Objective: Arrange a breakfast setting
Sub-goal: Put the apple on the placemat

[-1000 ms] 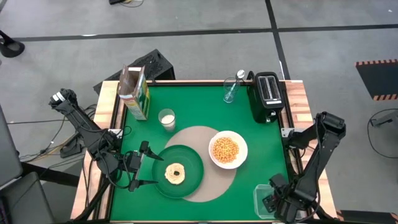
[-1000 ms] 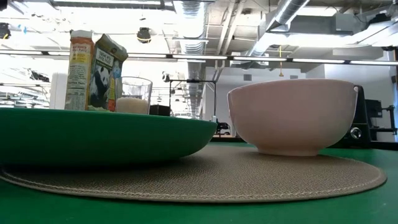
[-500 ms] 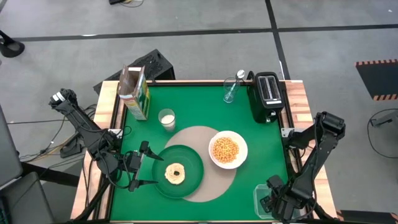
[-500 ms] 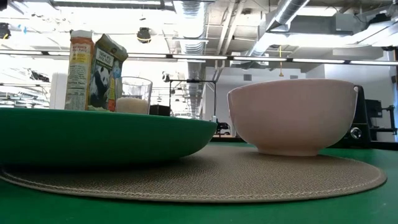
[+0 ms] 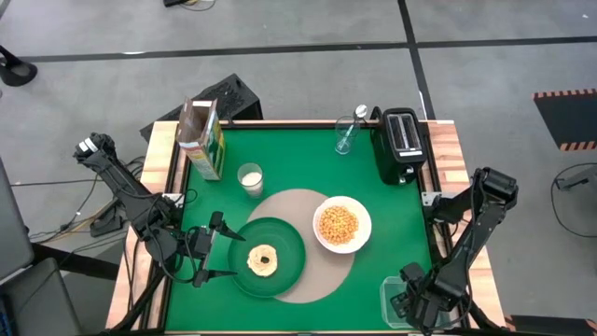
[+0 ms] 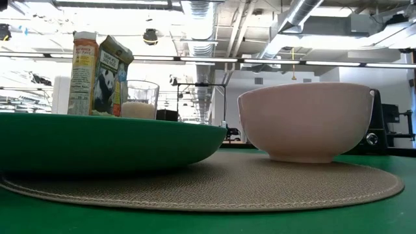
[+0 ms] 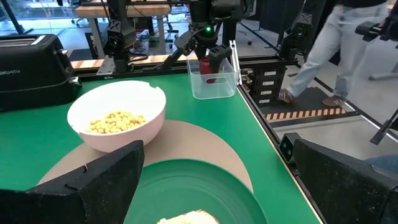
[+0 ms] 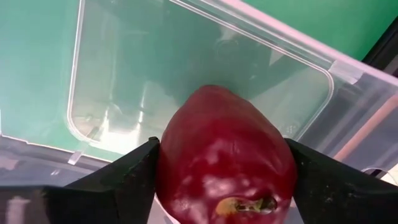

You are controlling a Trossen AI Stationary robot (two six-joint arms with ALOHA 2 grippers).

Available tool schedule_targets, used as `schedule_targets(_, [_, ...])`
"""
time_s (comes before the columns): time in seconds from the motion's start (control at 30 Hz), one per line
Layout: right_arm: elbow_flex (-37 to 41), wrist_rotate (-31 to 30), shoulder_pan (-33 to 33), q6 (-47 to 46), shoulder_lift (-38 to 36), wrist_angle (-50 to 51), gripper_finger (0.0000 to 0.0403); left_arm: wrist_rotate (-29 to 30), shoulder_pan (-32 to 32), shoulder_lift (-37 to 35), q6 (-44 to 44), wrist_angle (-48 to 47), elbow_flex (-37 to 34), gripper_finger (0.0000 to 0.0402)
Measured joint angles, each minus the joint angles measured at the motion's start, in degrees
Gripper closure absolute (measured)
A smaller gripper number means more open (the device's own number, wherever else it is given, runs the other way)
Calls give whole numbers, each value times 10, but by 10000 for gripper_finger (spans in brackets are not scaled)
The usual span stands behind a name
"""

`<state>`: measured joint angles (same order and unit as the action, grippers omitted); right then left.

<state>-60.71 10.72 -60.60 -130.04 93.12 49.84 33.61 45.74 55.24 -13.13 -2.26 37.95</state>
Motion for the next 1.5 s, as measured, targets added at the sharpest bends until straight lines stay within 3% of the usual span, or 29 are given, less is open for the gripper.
schedule_targets(0.23, [-18,0,2,31,0,18,96,0,0,0,5,0,0,3])
schedule_targets(0.47, [-91,-4,20,88,-1,119,96,0,0,0,5,0,0,3])
schedule_targets(0.7, [-182,-80,58,185,-2,183,96,0,0,0,5,0,0,3])
schedule_targets(1.07, [-240,-204,166,452,-2,161,96,0,0,0,5,0,0,3])
schedule_targets(1.5, [-240,-214,339,817,-2,7,96,0,0,-1,4,-25,0,3])
